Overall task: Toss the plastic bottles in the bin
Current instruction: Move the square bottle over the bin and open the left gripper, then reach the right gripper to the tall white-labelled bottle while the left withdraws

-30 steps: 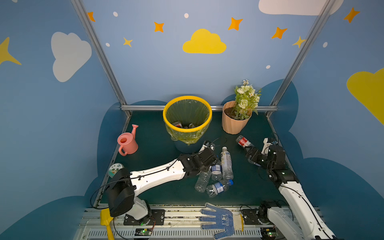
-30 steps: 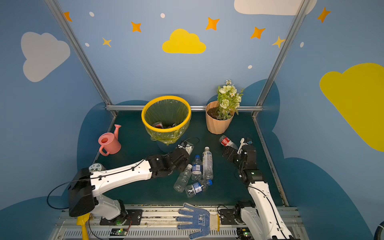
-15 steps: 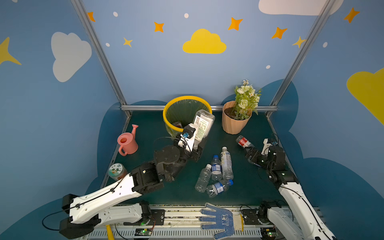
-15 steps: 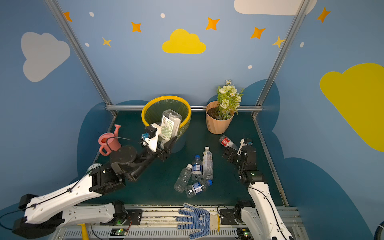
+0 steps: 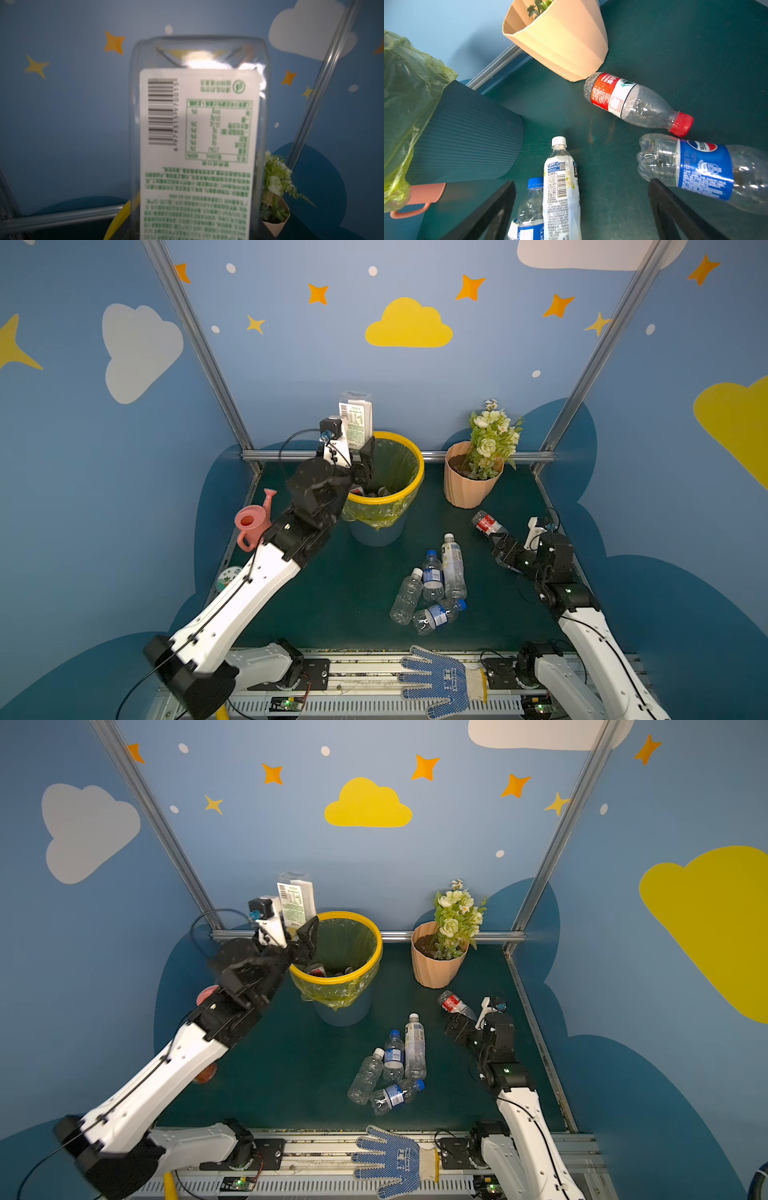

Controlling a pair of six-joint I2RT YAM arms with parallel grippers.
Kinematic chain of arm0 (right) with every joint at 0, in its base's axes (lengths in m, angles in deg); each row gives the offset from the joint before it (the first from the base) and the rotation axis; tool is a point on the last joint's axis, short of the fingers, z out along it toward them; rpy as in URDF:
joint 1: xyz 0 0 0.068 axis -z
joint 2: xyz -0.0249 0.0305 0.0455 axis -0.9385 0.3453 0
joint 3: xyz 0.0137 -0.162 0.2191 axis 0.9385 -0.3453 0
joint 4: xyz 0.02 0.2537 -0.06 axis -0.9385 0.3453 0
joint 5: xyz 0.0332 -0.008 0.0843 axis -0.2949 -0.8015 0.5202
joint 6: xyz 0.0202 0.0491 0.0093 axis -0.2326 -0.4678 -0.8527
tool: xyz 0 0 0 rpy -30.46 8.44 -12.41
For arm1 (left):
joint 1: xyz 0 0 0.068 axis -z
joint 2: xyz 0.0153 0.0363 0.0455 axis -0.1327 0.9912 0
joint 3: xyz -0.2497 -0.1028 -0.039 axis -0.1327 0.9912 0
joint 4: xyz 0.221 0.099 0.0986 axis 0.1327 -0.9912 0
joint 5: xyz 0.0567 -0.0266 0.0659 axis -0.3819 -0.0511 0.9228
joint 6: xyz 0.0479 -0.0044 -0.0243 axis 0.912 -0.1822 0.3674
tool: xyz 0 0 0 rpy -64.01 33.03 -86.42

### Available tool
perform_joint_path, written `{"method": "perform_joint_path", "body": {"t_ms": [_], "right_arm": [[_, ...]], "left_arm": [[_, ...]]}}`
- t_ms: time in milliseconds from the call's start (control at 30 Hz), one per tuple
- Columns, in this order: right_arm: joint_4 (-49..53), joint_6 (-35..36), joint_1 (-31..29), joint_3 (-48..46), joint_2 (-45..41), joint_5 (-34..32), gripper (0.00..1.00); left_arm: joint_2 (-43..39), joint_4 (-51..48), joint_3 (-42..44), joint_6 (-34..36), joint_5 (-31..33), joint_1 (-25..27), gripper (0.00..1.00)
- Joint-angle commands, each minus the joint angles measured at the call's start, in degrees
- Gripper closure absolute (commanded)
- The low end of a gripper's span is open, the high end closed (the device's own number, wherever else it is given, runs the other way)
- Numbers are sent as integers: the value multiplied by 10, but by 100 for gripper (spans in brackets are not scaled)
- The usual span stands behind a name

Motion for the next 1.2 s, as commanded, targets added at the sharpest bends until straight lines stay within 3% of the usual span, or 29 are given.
{"method": "perform_joint_path", "body": {"t_ms": [0,33,100,133,333,467,733,967,1167], "right_arm": [[19,7,2,10,-4,0,3],[24,10,2,12,-7,-5,3],[32,18,2,15,-15,-16,3],[35,22,1,17,-18,-21,3],[47,35,2,29,-14,-42,3],[33,26,3,31,4,-34,3],[48,11,2,38,27,-26,3],[29,10,-2,33,63,55,7],[53,18,-54,47,115,85,13]], "left_arm": [[41,-103,-9,-100,-120,-9,23],[36,-92,-3,-92,-138,-9,20],[10,-65,8,-83,-128,-5,1],[-3,-66,5,-76,-112,-1,0],[-123,-23,34,-28,-67,21,0],[-174,-8,98,-47,-64,31,0],[-208,-17,201,-108,-52,64,0],[-208,-71,237,-90,3,138,0],[-206,-76,290,-124,37,158,0]]}}
